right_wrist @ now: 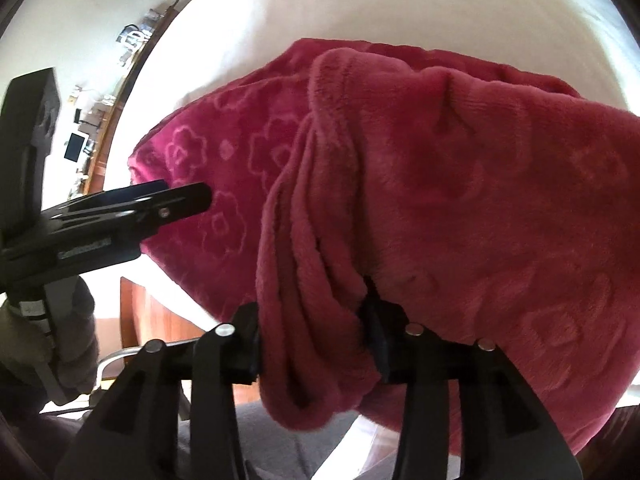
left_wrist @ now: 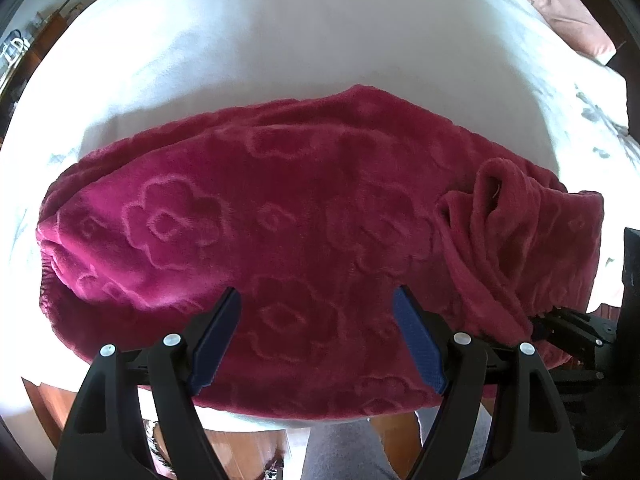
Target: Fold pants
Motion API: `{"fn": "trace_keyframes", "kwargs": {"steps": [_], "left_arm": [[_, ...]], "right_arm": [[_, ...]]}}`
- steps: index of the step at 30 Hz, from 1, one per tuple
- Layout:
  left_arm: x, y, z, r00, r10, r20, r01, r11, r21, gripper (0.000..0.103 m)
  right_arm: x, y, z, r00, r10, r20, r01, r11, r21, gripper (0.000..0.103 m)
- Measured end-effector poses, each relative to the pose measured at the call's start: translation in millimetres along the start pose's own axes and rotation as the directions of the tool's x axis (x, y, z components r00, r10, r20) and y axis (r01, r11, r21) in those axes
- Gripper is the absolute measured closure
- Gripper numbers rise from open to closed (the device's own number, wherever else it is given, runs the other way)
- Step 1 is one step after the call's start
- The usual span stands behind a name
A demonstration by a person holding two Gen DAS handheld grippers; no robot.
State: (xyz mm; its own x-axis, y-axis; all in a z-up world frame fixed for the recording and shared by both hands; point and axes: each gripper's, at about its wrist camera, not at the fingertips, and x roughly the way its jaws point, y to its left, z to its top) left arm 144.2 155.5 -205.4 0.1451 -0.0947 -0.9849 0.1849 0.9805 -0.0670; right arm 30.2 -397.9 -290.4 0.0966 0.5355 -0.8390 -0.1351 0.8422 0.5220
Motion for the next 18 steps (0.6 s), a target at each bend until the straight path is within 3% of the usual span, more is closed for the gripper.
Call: {"fn": "trace_keyframes", "kwargs": {"steps": [9,18], "left_arm": [[-6,-26,-4,0.996,-0.084,0.004,0.084,0.993,-0.082,0.025],[-3,-66,-17,0.986,-0.167,-0.023,0.159,0.966,-0.206,0.025]], "right_arm": [[-23,19,-9,0.995,0.098,-0.005,-0.099,0.992,-0.074,0.046],[-74,-25,-23,0.998,0.057,0.025,-0.056,0.997,-0.057,0.046]]}}
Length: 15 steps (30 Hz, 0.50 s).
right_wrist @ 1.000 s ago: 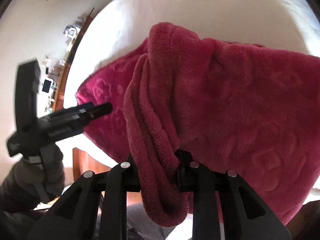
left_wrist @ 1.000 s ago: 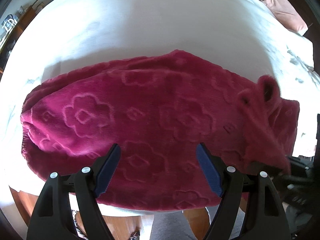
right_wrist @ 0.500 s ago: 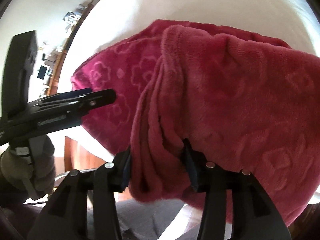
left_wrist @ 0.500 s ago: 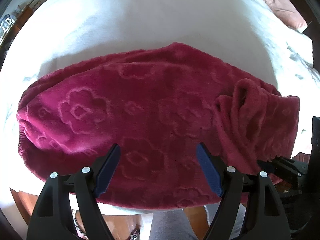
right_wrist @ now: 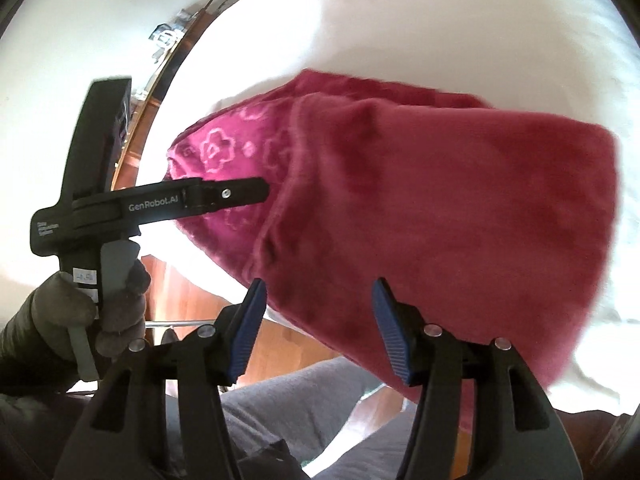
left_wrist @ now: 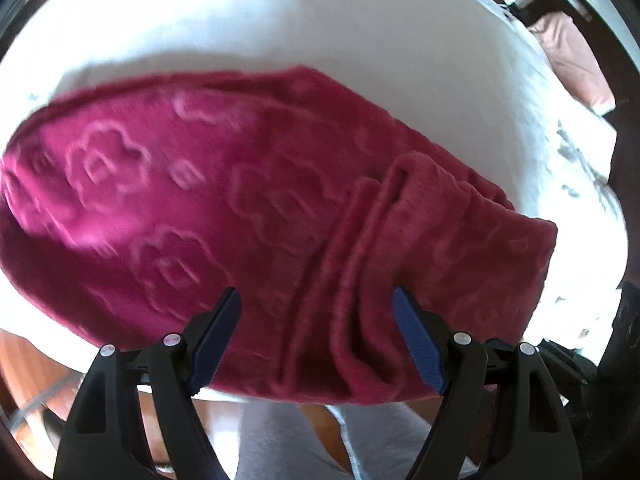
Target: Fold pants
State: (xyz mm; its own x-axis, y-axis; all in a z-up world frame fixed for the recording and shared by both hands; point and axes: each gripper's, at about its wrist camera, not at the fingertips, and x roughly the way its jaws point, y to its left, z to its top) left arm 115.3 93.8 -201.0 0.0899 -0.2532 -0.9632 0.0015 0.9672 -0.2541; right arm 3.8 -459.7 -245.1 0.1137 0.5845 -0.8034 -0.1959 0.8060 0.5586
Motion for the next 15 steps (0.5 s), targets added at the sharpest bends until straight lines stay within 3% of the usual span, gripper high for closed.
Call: {"fn": "trace_keyframes", "kwargs": {"steps": [2,7,12,14,15], "left_arm": [[4,-9,-9,0.999,-0.034,-0.012,0.033,0.999,-0.032,0.025],[13,-29,-32,0.999,-0.038,-0.010,0.037,0.998,-0.049,0.025],[36,-36,-44,1.000,0.030,-0.009,-0.031,0.995,-0.091,0.025],[48,-29,-43,0.999,0.046,-0.013,-0.047,0.992,-0.118,0.037],[52,-27,-46,0.998,0.062,-0.011,-0.063,0.989,-0.136,0.061]], "right_arm": [[-9,-13,-5,1.000,-0.015,0.007,0.015,1.000,0.016,0.046],[-32,-47,-20,0.998,-0.063,0.025,0.061,0.996,0.065,0.046],[-36,-57,-23,0.996,-0.082,0.017,0.081,0.996,0.042,0.046],[-37,-57,-23,0.996,-0.088,0.014,0.088,0.996,0.026,0.046],[-37,-57,-23,0.996,-0.090,0.012,0.090,0.996,0.020,0.046]]}}
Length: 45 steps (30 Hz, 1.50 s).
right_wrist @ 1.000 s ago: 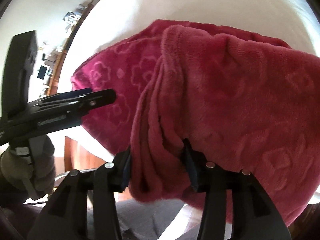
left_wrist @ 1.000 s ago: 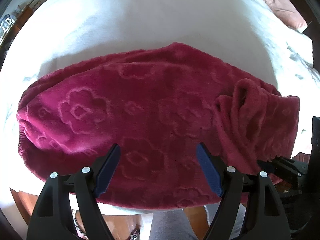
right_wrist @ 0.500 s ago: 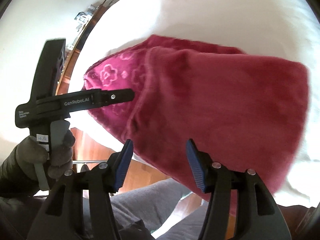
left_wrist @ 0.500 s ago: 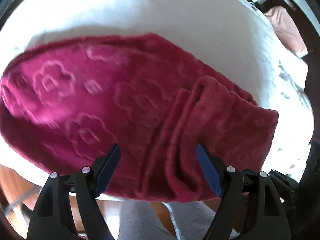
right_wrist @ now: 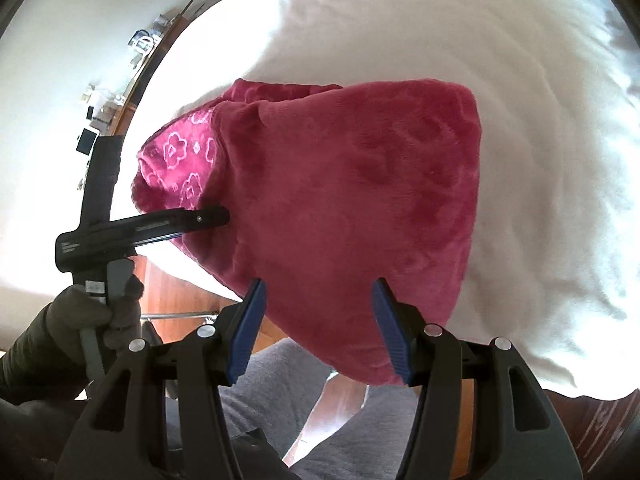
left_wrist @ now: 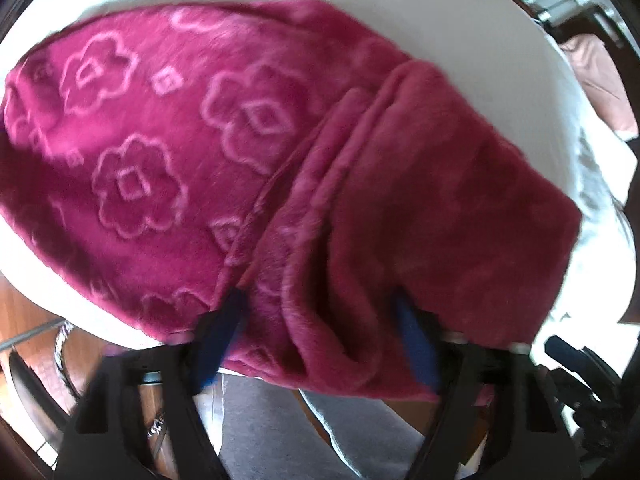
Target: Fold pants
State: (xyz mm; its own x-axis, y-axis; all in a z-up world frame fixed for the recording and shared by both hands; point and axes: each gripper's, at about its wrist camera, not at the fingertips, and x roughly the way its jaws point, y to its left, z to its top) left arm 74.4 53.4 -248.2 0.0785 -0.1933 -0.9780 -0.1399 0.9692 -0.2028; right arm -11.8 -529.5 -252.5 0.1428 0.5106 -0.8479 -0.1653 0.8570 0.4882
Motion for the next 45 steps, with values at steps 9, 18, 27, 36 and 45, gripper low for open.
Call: {"fn": "trace_keyframes", "kwargs": {"steps": [9,18,27,36,45], "left_arm": [[-9,20,-20,0.998,0.030,0.061,-0.025,0.997,-0.078,0.084],[24,56,-28,0.977,0.212,0.003,-0.210,0.969,-0.130,0.085],[-10,60,-26,0.987,0.146,0.065,-0.136,0.980,-0.146,0.084],[-49,-4,-17,0.984,0.060,0.167,-0.051,0.997,-0.056,0.084],[5,-24,-3,0.990,0.112,0.081,-0.114,0.993,0.015,0.056]], "right_arm": [[6,3,7,1.000,-0.005,-0.013,0.005,0.999,-0.052,0.046],[24,2,49,0.992,-0.114,0.058,0.118,0.991,-0.066,0.046],[65,-15,81,0.982,-0.190,0.007,0.190,0.981,-0.047,0.046],[75,-14,81,0.981,-0.195,-0.004,0.195,0.980,-0.050,0.044],[79,-5,84,0.973,-0.232,-0.016,0.230,0.971,-0.059,0.044]]}}
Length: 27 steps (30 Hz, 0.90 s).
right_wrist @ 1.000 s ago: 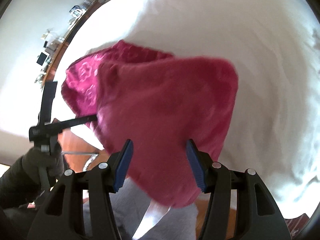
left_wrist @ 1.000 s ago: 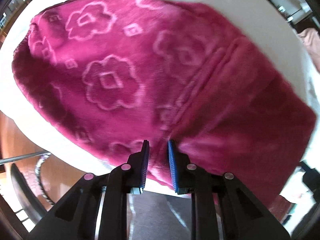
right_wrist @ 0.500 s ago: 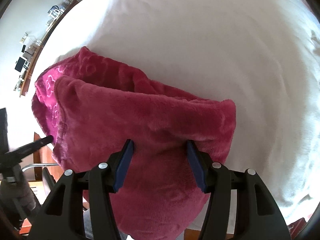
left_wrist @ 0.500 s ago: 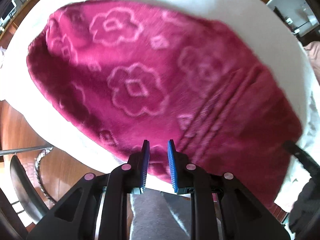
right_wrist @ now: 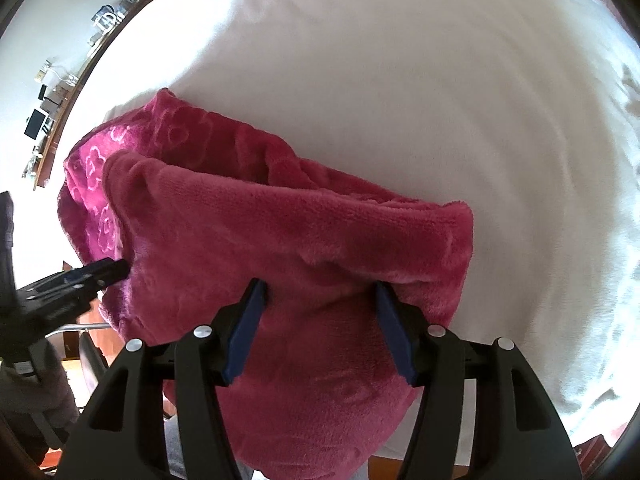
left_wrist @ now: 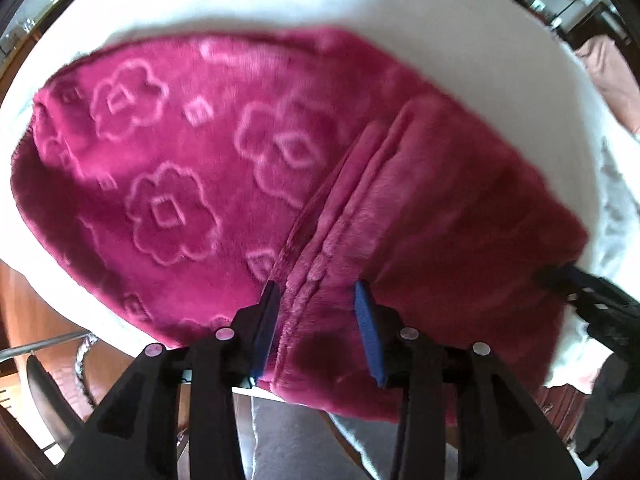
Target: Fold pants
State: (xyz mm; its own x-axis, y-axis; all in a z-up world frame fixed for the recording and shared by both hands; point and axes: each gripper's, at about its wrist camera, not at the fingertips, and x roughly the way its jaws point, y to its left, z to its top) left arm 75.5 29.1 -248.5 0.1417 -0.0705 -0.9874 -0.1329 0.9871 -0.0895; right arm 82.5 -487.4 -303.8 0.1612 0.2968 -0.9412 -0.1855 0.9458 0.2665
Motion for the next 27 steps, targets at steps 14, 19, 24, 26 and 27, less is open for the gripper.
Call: {"fn": "trace_keyframes", "kwargs": {"steps": [14,19,24,26,27], "left_arm": [[42,8,-16,0.998,0.058,-0.003,-0.058,0.998,-0.003,0.021],[47,38,-15,0.999,0.047,-0.011,-0.047,0.999,-0.014,0.018],[30,58,-9,1.000,0.017,0.012,-0.017,0.999,-0.038,0.019],[24,69,-5,1.000,0.003,0.026,-0.002,0.998,-0.057,0.019],[19,78,-2,0.999,-0.003,0.035,0.005,0.998,-0.069,0.019]], "right_arm": [[31,31,10,0.996,-0.087,-0.036,0.084,0.993,-0.078,0.017],[46,41,15,0.993,-0.103,-0.055,0.098,0.990,-0.097,0.004],[52,49,17,0.991,-0.127,-0.052,0.122,0.989,-0.082,0.002],[51,52,17,0.991,-0.126,-0.049,0.122,0.990,-0.063,0.002],[49,52,18,0.991,-0.124,-0.047,0.121,0.991,-0.052,0.002]]}}
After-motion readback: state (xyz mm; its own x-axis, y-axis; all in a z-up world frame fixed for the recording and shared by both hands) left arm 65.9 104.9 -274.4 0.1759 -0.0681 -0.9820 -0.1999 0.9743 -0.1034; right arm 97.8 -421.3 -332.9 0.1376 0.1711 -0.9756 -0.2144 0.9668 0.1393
